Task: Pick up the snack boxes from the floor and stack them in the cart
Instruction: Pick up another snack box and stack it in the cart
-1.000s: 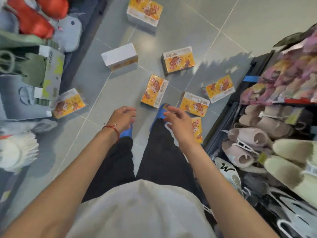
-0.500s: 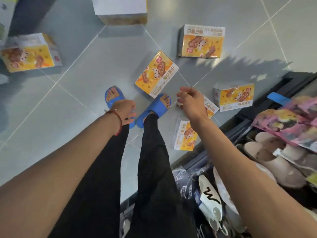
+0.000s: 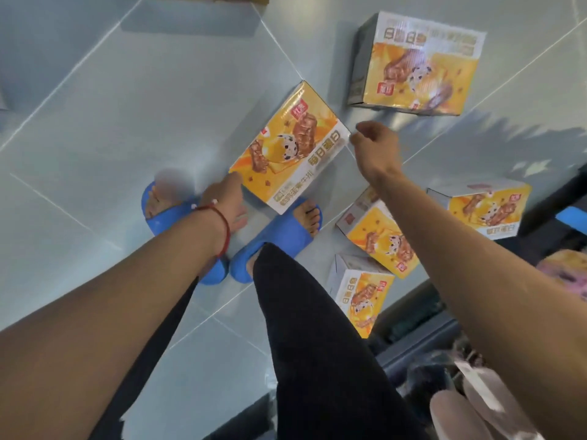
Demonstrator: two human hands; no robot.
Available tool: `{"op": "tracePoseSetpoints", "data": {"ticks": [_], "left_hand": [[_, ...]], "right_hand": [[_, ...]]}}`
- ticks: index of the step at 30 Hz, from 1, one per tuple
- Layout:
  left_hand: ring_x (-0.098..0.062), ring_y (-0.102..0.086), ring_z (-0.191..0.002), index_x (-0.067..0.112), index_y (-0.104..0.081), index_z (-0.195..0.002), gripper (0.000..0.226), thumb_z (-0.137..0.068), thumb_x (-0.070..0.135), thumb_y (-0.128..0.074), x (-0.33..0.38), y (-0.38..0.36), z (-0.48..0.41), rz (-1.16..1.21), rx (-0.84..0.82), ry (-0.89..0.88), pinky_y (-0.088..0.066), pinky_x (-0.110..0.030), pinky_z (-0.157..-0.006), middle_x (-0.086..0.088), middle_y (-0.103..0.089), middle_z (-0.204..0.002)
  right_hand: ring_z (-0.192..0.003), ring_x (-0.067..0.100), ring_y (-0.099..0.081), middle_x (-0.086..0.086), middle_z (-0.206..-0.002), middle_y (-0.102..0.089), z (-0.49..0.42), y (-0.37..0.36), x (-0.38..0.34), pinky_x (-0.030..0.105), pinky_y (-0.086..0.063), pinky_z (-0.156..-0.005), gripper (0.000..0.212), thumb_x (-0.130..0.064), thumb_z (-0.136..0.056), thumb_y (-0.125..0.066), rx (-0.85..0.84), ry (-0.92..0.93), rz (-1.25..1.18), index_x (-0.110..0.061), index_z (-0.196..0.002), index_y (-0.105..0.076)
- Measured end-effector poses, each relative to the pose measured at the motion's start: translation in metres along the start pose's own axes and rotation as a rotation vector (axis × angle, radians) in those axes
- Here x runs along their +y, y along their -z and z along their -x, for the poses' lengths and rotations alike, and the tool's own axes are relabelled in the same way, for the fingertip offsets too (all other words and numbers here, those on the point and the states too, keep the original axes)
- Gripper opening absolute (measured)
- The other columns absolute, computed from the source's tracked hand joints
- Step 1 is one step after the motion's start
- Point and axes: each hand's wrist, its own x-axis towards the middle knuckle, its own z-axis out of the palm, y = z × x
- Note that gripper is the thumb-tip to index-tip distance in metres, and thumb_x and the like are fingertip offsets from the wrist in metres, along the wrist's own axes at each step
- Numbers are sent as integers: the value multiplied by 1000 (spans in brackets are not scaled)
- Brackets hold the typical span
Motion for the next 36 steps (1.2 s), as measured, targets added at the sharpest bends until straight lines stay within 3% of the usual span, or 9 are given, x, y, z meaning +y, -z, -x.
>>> {"op": "tracePoseSetpoints", "data": {"ticks": [5, 9, 12, 15, 21, 28, 30, 31, 36], "left_hand": [[-28, -62, -106, 21, -57, -129, 49, -97, 56, -43, 12, -22, -71, 84, 23, 41, -53, -38, -81, -6, -59, -121], [-19, -66, -82, 21, -63, -98, 42, -103, 50, -32, 10, -41, -104, 195, -13, 57, -57, -36, -81, -2, -68, -91], [-18, -67, -83, 23, -67, -110, 50, -99, 58, -33, 8, -42, -114, 253, 0, 90, -55, -33, -68, -3, -69, -106], [-24, -69, -97, 22, -71, -112, 49, -98, 55, -37, 9, -44, -118, 322, 2, 138, -58, -47, -85, -6, -74, -105], [-22, -68, -68, 20, -65, -80, 30, -96, 38, -47, 4, -33, -90, 341, 54, 49, -59, -37, -64, -6, -70, -79], [-25, -64, -69, 22, -67, -50, 40, -86, 34, -58, -1, 18, -3, 371, 132, -55, -54, -42, -78, 2, -67, -63], [-26, -65, -90, 34, -69, -72, 22, -68, 55, -75, -16, 43, -6, 376, 192, -114, -53, -44, -91, 0, -70, -90], [-26, -64, -102, 41, -66, -84, 46, -49, 67, -79, -24, 55, -6, 376, 226, -127, -50, -46, -97, 0, -69, -106], [-25, -54, -81, 23, -58, -75, 31, -45, 27, -58, 3, 108, 137, 484, 106, -189, -44, -41, -75, -10, -56, -91]], "right_hand": [[-117, 18, -64, 3, -129, -69, -49, -38, 14, 35, -51, -103, 35, -28, -102, -56, -26, 118, 70, -12, -133, -64], [-108, 15, -65, -2, -119, -71, -67, -53, 16, 36, -53, -94, 37, -42, -104, -49, -45, 202, 92, -19, -124, -69], [-107, 20, -65, 1, -121, -70, -68, -61, 13, 42, -53, -96, 48, -54, -104, -43, -51, 239, 138, -19, -128, -66], [-109, 24, -64, 2, -121, -68, -61, -71, 7, 48, -52, -99, 66, -73, -96, -38, -39, 213, 141, -20, -127, -62], [-116, 28, -59, 4, -125, -62, -24, -63, -18, 53, -47, -103, 103, -96, -69, -37, 16, 40, 61, -15, -129, -55], [-107, 25, -63, 2, -116, -62, 70, -22, -51, 54, -50, -102, 91, -97, -67, -43, -12, 28, -9, -26, -123, -52], [-107, 25, -63, 1, -115, -63, 100, -6, -62, 53, -50, -101, 88, -94, -71, -49, -22, -17, -44, -23, -122, -51], [-107, 25, -64, 0, -114, -64, 116, 2, -68, 51, -50, -101, 83, -90, -75, -53, -35, -39, -62, -21, -122, -50], [-102, 21, -67, -1, -110, -67, 201, 37, -96, 44, -54, -94, 64, -69, -84, -70, -84, -75, -96, -18, -117, -49]]}}
